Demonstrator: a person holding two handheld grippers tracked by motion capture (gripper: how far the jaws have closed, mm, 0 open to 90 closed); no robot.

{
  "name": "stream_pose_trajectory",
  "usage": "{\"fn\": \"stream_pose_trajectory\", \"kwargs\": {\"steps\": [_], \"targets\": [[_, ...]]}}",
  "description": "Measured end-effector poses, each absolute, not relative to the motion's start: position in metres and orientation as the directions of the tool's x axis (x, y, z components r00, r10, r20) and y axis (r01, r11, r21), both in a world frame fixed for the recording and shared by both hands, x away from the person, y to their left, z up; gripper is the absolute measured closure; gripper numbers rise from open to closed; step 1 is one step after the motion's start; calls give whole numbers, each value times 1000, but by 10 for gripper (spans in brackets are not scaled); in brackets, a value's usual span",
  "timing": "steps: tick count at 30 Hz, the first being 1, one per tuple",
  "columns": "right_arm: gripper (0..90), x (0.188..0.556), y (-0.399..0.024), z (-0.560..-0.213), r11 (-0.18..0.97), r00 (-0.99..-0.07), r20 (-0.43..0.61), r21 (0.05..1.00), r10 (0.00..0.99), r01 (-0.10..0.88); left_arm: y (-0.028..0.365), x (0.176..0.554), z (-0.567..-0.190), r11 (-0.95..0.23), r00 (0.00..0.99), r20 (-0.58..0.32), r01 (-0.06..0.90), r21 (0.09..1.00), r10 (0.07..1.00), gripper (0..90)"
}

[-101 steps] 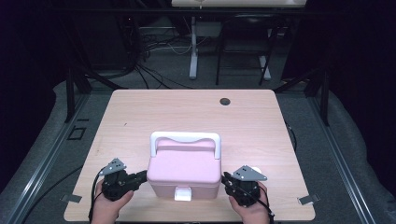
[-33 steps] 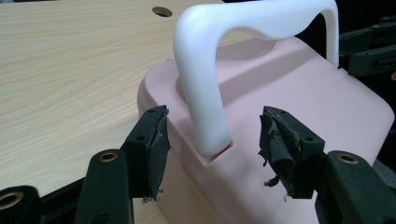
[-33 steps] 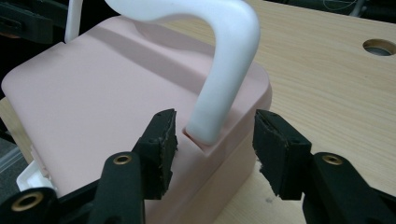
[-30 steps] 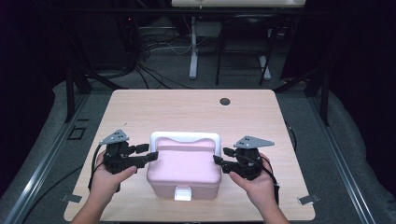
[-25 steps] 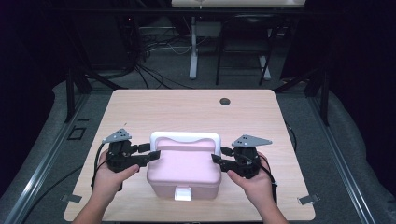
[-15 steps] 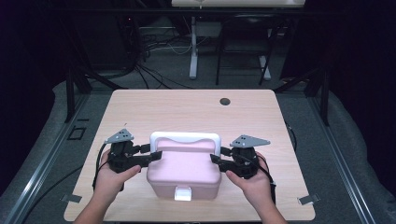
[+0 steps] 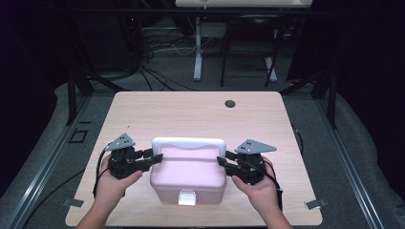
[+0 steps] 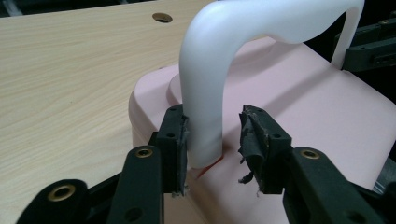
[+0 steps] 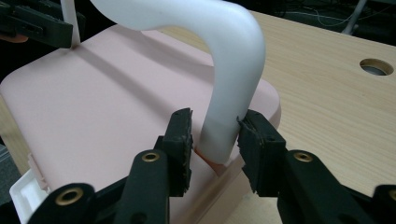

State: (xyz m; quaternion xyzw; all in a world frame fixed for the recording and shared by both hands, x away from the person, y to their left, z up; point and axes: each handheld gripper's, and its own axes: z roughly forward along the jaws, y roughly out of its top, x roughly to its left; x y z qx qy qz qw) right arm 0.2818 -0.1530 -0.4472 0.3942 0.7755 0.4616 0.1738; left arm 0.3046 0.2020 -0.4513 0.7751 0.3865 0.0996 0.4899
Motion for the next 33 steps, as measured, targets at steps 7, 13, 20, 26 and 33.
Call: {"fn": "stream_pose_trajectory", "kwargs": {"steps": [7, 13, 20, 26, 33], "targets": [[712, 281, -153, -447, 263, -625, 84, 857, 776, 443, 203, 302, -452, -210, 669, -220, 499, 840, 710, 692], [730, 278, -154, -447, 255, -624, 90, 860, 777, 442, 203, 300, -451, -213, 668, -215, 498, 841, 713, 725], [734, 276, -154, -446, 253, -621, 95, 858, 778, 448, 204, 296, -450, -222, 675, -214, 498, 838, 706, 727], [734, 274, -153, -443, 248, -623, 96, 862, 776, 442, 205, 296, -448, -215, 675, -218, 495, 842, 705, 728], [735, 273, -154, -436, 240, -623, 97, 868, 776, 434, 205, 297, -439, -216, 677, -209, 487, 846, 706, 729]]}}
